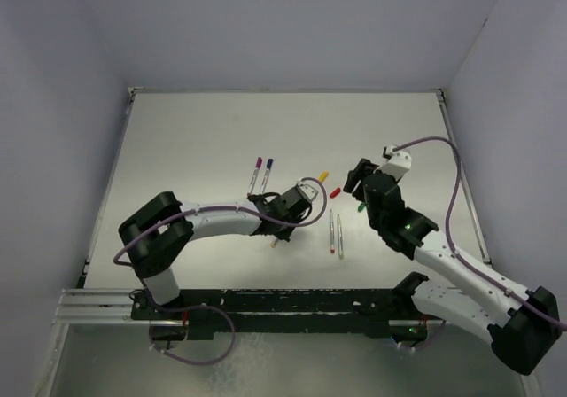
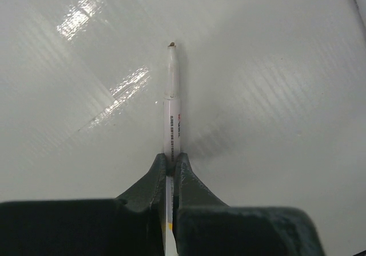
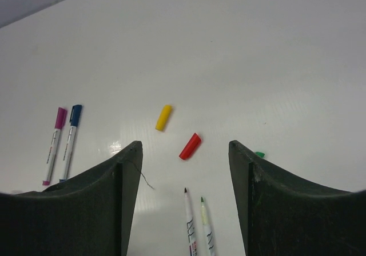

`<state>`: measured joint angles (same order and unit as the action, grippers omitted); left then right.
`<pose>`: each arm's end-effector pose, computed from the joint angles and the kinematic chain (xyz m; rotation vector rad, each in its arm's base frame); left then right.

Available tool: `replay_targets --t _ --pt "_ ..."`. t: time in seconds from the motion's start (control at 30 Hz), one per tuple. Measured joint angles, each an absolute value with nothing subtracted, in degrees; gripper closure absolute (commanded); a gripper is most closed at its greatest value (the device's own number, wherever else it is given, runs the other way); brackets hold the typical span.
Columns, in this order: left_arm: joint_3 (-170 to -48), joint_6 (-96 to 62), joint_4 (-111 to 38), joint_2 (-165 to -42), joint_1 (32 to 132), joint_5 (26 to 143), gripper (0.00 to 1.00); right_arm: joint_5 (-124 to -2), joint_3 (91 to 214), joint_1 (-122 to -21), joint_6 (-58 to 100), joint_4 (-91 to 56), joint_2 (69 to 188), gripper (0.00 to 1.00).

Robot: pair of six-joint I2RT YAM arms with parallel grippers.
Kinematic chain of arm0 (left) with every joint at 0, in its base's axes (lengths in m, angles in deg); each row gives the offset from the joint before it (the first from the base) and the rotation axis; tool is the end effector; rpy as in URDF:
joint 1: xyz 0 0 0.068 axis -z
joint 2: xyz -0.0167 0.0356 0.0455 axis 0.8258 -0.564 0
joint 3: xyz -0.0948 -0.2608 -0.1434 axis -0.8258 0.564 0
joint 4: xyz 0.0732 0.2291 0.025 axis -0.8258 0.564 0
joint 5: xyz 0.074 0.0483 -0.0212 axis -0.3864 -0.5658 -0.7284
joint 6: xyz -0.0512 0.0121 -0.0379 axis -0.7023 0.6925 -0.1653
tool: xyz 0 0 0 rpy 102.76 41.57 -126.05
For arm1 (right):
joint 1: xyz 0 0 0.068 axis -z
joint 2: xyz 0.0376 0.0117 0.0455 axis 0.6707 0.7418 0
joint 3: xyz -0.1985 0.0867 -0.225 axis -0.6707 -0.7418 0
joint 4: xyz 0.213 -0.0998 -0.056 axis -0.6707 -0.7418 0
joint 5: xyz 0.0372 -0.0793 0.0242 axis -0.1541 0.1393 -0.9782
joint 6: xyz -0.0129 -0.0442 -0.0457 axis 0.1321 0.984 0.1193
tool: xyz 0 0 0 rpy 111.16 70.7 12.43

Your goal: Insert the pens into the pen caps

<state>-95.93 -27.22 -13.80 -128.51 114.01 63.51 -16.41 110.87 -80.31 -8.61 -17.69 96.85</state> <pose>0.1881 -0.2842 0.2011 0.7523 2.5144 -0.2008 0.1471 0.0756 0.3137 0.4347 1.7411 0.3168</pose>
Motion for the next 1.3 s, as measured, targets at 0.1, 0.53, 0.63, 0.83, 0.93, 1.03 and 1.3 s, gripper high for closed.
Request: replay_targets --t 0.1,0.53,0.63,0.83,0.93,1.03,1.3 --pt "-93.57 -27.11 -14.21 -125.01 112.94 63.57 1.00 -15.67 115.98 -79.37 -8.76 -20.03 102.86 0.38" --pt "-84.39 -26.24 -26.78 -109.75 109.45 63.66 1.00 -27.36 128.55 -69.84 -8.74 -20.97 126.99 0.55" --pt "-80.85 -25.67 -30.17 -107.68 106.95 66.20 1.00 -29.99 130.19 -69.84 -8.74 -20.55 132.68 0.56" --pt "-76.37 -24.16 -35.09 -106.26 102.41 70.02 1.00 -32.46 134.32 -69.91 -8.72 -20.12 142.05 0.52" --pt "-75.52 -23.31 -36.75 -106.26 101.99 71.48 1.00 -33.20 137.51 -70.04 -8.74 -19.72 145.51 0.52" --pt "-75.50 -22.79 -37.93 -106.26 101.71 73.17 1.00 -33.44 139.72 -70.32 -8.76 -19.29 147.89 0.52" --pt "-74.78 -22.85 -42.24 -106.26 98.21 79.13 1.00 -33.33 143.13 -71.48 -9.31 -19.57 153.22 0.52"
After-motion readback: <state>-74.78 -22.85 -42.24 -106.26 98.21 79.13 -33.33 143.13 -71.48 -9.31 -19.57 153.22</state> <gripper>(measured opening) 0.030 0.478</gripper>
